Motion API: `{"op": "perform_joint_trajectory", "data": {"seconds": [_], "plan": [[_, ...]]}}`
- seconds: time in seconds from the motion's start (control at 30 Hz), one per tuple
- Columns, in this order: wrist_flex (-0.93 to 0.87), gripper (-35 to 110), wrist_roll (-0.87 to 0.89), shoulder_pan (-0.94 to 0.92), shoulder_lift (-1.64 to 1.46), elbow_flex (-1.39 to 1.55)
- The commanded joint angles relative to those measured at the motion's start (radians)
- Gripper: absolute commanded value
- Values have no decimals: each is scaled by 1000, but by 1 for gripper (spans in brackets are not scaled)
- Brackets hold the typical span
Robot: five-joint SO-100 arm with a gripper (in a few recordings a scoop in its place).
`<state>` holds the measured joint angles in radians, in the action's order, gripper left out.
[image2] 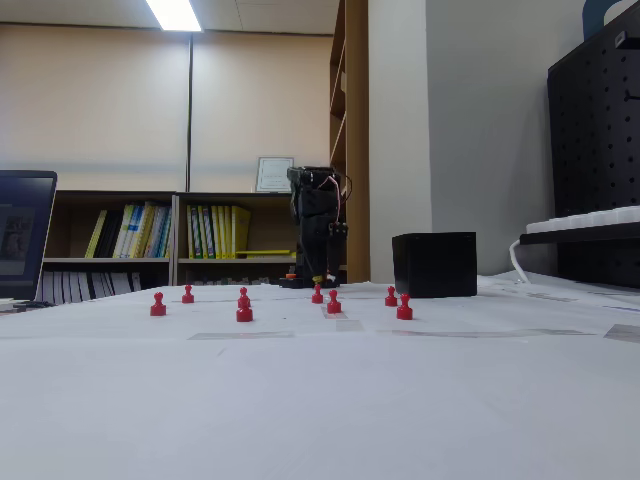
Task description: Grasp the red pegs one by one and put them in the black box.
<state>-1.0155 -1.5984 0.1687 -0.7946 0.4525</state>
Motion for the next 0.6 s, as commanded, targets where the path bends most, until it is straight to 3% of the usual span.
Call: {"op": "perform_joint_trajectory", "data": {"seconds": [0.0,0.23,0.47,0.57], "plan": [[20,1,-5,-9,-49,86],[393,3,-8,-28,-49,-32],[652,3,-2,17,-143,-103],[891,5,9,32,-201,-183]]}}
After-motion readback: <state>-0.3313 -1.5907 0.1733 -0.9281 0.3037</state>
